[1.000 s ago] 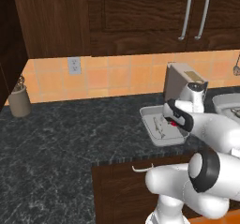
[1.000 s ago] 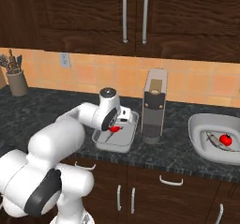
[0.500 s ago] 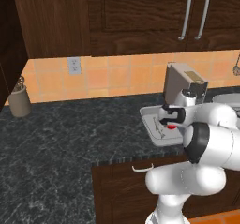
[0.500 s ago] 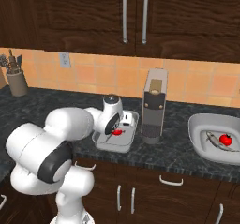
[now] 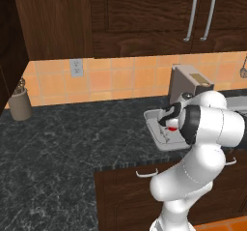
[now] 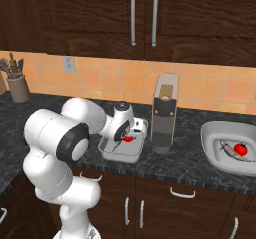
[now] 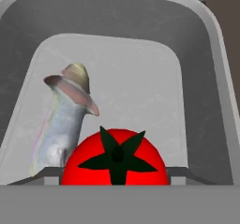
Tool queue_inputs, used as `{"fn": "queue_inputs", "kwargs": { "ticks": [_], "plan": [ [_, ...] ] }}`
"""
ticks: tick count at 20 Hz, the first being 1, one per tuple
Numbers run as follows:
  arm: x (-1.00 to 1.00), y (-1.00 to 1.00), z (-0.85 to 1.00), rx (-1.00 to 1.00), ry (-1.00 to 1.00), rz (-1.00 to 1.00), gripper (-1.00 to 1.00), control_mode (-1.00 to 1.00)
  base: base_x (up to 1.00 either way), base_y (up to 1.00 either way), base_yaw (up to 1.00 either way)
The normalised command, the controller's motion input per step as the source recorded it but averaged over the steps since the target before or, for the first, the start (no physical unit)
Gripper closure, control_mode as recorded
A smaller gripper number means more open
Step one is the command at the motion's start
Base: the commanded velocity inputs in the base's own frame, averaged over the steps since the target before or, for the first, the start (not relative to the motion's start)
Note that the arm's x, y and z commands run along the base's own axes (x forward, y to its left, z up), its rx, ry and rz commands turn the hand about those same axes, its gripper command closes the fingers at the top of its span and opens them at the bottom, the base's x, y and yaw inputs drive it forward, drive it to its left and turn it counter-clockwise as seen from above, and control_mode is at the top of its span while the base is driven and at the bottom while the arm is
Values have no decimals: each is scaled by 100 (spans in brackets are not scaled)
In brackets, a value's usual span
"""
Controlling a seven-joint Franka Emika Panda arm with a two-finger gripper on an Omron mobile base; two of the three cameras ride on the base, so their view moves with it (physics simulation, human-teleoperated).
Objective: Place one tomato and one fish in each tupperware on the nearby counter, to pack two identical lunches.
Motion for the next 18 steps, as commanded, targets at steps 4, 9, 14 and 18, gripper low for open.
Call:
{"fn": "queue_inputs", "kwargs": {
  "ticks": [4, 9, 14, 18],
  "plan": [
    [-2, -11, 22, 3, -3, 0, -100, -100, 0, 0, 0],
    [-13, 0, 36, 1, -9, 0, -100, -100, 0, 0, 0],
    [-90, 0, 48, 0, -18, 0, -100, -100, 0, 0, 0],
    [-100, -16, 67, 3, -40, 1, -100, -100, 0, 0, 0]
  ]
}}
